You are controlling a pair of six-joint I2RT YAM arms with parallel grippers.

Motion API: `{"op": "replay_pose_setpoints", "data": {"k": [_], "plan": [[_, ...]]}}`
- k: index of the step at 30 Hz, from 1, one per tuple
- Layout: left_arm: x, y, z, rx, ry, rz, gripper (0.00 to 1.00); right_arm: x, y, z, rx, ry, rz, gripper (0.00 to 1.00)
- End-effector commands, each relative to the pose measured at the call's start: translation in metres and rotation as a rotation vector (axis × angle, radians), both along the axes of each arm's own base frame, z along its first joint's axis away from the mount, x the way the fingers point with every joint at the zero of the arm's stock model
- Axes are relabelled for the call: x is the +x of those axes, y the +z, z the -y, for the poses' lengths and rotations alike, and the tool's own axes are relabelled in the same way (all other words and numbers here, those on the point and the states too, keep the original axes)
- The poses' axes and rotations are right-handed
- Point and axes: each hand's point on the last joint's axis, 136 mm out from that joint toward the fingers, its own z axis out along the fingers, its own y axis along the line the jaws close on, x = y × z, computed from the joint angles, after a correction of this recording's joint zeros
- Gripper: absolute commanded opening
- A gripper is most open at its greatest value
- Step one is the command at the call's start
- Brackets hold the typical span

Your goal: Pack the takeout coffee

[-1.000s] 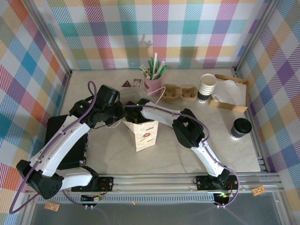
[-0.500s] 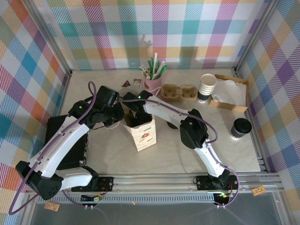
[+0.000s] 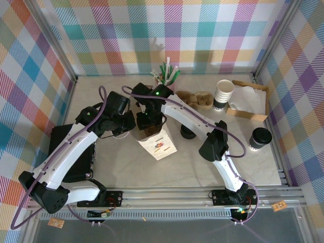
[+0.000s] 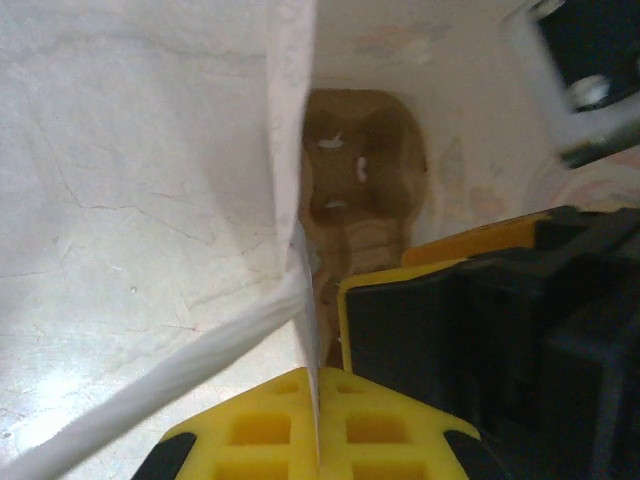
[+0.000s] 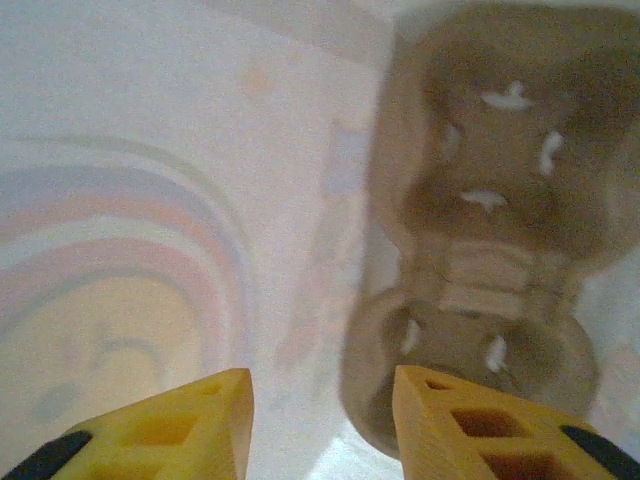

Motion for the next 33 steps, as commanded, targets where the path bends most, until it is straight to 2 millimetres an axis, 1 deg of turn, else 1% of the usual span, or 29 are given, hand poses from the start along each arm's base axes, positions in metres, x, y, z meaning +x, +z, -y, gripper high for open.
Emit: {"op": "replay_pose_setpoints", "data": {"k": [1, 4, 6, 8, 12, 16, 20, 22, 24, 29, 33], "plan": [[-0.003, 0.008, 0.006, 0.018, -0.077, 0.013, 0.00, 0.001, 0.052, 0.008, 0.078, 0.006, 0.099, 0.44], [-0.003, 0.008, 0.008, 0.019, -0.107, 0.023, 0.00, 0.005, 0.071, 0.005, 0.131, 0.013, 0.151, 0.46], [-0.003, 0.007, 0.007, 0.033, -0.120, 0.027, 0.00, 0.006, 0.084, 0.002, 0.169, 0.020, 0.182, 0.51], [-0.003, 0.009, 0.006, 0.046, -0.127, 0.030, 0.00, 0.008, 0.096, 0.000, 0.207, 0.025, 0.215, 0.52], [-0.003, 0.012, 0.009, 0.044, -0.158, 0.043, 0.00, 0.011, 0.119, -0.002, 0.267, 0.036, 0.277, 0.51], [-0.007, 0.014, 0.010, 0.048, -0.208, 0.067, 0.00, 0.015, 0.158, 0.002, 0.344, 0.042, 0.400, 0.51], [-0.009, 0.022, 0.010, 0.059, -0.280, 0.127, 0.00, 0.020, 0.203, 0.014, 0.416, 0.038, 0.568, 0.50], [-0.010, 0.028, 0.013, 0.056, -0.328, 0.174, 0.00, 0.023, 0.224, 0.025, 0.437, 0.023, 0.660, 0.52], [-0.011, 0.032, 0.013, 0.059, -0.356, 0.214, 0.00, 0.029, 0.237, 0.035, 0.440, -0.004, 0.739, 0.52], [-0.013, 0.037, 0.016, 0.060, -0.414, 0.264, 0.00, 0.041, 0.257, 0.060, 0.429, -0.069, 0.906, 0.51], [-0.016, 0.036, 0.017, 0.054, -0.440, 0.278, 0.00, 0.053, 0.262, 0.082, 0.393, -0.130, 0.993, 0.52]]}}
